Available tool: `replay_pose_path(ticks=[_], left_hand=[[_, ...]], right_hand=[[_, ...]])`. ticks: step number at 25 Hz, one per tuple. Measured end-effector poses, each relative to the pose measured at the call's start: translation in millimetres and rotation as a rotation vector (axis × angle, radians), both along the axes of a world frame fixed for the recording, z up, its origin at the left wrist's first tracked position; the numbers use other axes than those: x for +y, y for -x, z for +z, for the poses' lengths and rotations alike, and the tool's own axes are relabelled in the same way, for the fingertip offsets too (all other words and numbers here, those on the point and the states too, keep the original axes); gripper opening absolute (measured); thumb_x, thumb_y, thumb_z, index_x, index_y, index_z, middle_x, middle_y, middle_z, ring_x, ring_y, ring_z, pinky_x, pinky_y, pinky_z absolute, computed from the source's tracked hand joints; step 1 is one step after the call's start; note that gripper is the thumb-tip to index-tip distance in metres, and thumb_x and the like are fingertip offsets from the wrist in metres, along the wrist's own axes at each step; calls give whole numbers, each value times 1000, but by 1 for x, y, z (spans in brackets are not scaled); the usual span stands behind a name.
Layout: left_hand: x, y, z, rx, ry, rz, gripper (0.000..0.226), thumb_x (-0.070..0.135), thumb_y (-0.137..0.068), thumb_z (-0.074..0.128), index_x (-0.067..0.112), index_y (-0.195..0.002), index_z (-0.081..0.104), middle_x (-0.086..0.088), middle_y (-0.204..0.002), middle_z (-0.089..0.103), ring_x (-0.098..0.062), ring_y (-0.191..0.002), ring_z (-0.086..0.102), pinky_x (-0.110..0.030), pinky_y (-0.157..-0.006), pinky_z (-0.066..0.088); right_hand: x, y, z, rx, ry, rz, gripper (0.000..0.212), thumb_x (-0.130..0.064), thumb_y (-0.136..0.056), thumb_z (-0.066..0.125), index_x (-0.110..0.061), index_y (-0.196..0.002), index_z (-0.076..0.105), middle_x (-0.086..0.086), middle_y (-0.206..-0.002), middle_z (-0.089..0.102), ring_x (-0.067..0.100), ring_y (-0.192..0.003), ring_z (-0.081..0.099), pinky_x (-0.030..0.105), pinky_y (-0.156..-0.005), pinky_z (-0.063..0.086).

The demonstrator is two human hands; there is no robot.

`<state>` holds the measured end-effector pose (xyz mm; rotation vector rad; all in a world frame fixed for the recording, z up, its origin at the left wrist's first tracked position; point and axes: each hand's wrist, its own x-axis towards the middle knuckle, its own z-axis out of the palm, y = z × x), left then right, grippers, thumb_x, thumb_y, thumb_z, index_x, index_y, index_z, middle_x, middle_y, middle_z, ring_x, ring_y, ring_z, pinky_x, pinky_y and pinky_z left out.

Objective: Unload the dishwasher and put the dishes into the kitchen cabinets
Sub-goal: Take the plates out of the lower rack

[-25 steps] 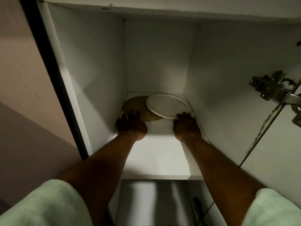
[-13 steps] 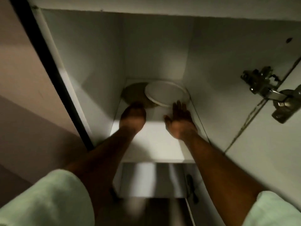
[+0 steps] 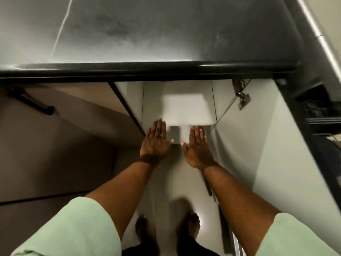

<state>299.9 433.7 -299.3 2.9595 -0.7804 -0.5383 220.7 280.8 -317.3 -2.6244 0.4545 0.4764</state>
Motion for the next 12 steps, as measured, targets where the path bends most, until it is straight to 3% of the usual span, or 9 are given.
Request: replay_pose_path(ticks=[3, 12], left_hand=[[17, 58, 52, 79, -12, 5, 74, 50, -101, 23, 8, -154, -6, -9, -162, -10, -21, -149, -13, -35, -121, -5], [35, 205, 177, 114, -63, -23, 69, 47, -103, 15, 5, -152, -7, -12, -162, -11, -24, -149, -12, -39, -123, 3]], right_hand=[[22, 53, 64, 130, -31, 1, 72, -49, -102, 21, -9, -154, -9, 9, -162, -16, 23, -149, -17, 40, -122, -5], [68, 191, 192, 138, -126, -25, 70, -50, -103, 20, -10, -155, -3, 8, -163, -9, 21, -150, -12, 37, -121, -6]])
